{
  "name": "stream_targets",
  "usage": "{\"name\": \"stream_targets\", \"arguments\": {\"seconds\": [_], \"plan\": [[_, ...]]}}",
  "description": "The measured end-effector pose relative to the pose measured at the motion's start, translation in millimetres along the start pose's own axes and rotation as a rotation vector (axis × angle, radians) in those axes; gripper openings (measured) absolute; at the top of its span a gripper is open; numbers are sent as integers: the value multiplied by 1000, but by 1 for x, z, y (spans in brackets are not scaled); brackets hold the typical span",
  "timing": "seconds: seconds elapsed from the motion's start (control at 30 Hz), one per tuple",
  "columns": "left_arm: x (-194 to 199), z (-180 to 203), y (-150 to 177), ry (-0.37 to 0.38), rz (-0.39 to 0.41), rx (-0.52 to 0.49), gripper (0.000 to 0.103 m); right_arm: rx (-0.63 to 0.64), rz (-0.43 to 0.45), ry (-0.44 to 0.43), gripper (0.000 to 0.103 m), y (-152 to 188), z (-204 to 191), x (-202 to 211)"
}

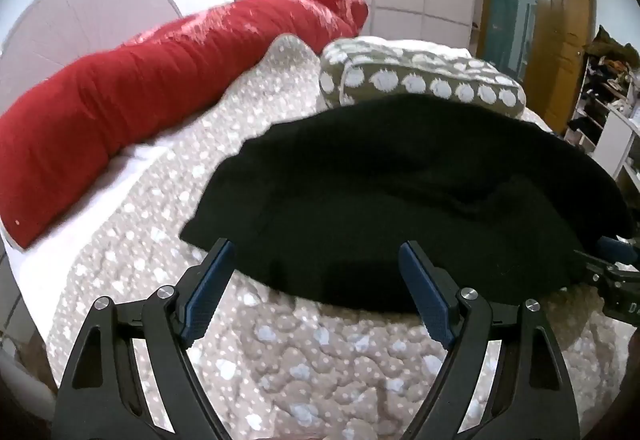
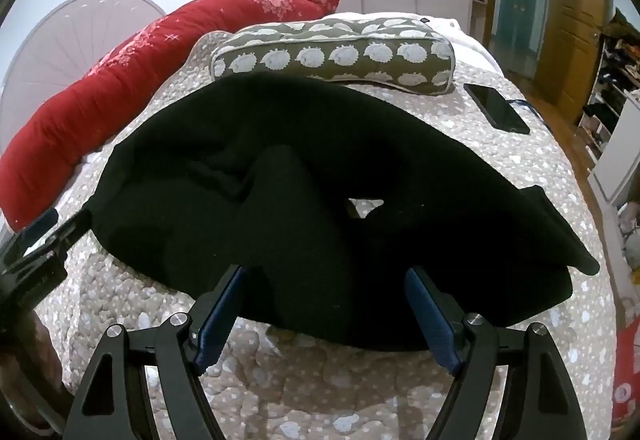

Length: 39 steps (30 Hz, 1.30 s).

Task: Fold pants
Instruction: 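Position both grippers over the waistband of the black pants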

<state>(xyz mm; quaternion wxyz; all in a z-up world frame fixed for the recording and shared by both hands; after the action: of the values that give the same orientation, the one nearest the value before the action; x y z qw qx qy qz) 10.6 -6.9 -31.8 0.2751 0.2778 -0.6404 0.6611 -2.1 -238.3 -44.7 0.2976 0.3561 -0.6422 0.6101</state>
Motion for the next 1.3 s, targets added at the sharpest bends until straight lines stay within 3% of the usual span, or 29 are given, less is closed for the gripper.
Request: {"name": "stream_targets", "arguments": {"seconds": [0.27,0.47,1.1,1.3], "plan": [[-21,-5,8,94,-186,73,84,2,-9,-3,79,-1,-1,-2],[-30,-8,12,148,-281,124,84,-2,-10,-3,79,1,-1,-3],[-34,-25,4,109,-267,126,84,-12,-9,-18,79,-4,1,-14],[-46,-40,-8,56,-265,135,84,-113,-48,-55,79,-24,36,-38]]}}
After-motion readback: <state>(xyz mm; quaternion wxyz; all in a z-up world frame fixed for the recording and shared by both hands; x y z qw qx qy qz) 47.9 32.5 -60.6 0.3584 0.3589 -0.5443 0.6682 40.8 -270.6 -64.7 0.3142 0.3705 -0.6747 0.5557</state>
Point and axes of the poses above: each gripper's, at about its wrist camera, not at the fingertips, and x roughly against the way its jaws point, z to its right, y to its underside, the point moved 5 cm from there along -x, roughly the way its jaws point, and after that the axes turned 5 degrees about -z, right-handed, at the moved point
